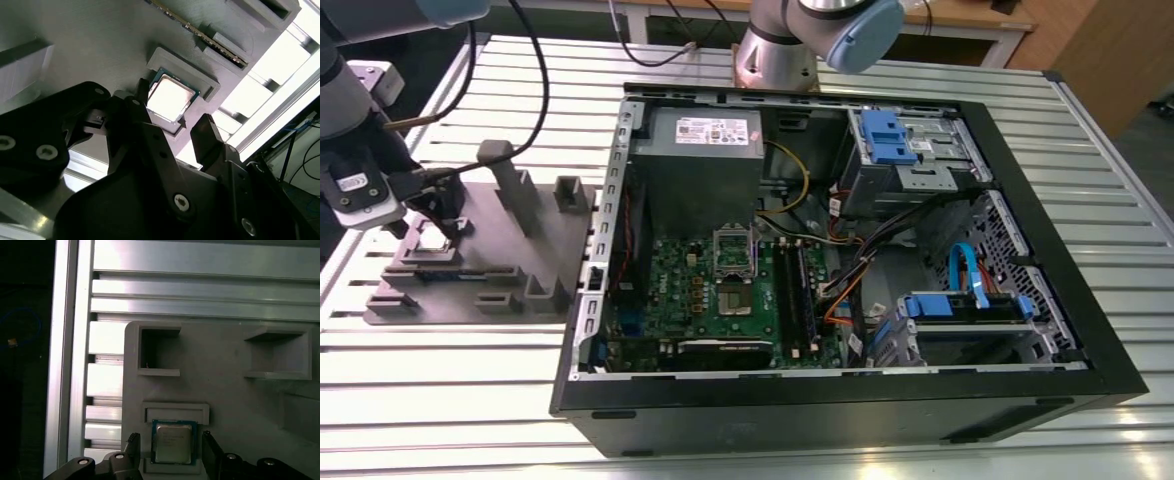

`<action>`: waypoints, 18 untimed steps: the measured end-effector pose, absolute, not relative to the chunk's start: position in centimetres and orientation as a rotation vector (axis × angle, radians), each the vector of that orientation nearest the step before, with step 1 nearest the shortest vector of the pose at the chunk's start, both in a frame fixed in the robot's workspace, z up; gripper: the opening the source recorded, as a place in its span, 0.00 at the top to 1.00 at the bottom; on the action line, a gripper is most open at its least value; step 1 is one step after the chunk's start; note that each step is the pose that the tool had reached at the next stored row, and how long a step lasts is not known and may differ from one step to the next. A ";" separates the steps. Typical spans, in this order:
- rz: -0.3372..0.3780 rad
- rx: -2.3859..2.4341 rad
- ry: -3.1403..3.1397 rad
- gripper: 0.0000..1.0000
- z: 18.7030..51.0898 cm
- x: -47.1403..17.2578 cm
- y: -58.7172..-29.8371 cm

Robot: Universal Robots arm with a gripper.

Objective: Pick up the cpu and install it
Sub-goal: 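Pick up the cpu and move it towards the insertion slot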

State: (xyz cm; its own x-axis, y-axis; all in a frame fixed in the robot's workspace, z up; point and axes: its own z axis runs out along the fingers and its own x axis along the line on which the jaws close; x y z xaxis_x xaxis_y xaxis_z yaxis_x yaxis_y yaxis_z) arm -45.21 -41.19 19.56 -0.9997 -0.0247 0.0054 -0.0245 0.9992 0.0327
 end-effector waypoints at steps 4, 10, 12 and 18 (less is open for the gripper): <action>-0.051 0.038 -3.135 0.39 19.4 -45.2 -41.2; -0.051 0.038 -3.135 0.39 19.0 -45.2 -41.2; -0.051 0.038 -3.135 0.39 18.9 -45.2 -41.2; -0.051 0.038 -3.135 0.39 18.6 -45.2 -41.2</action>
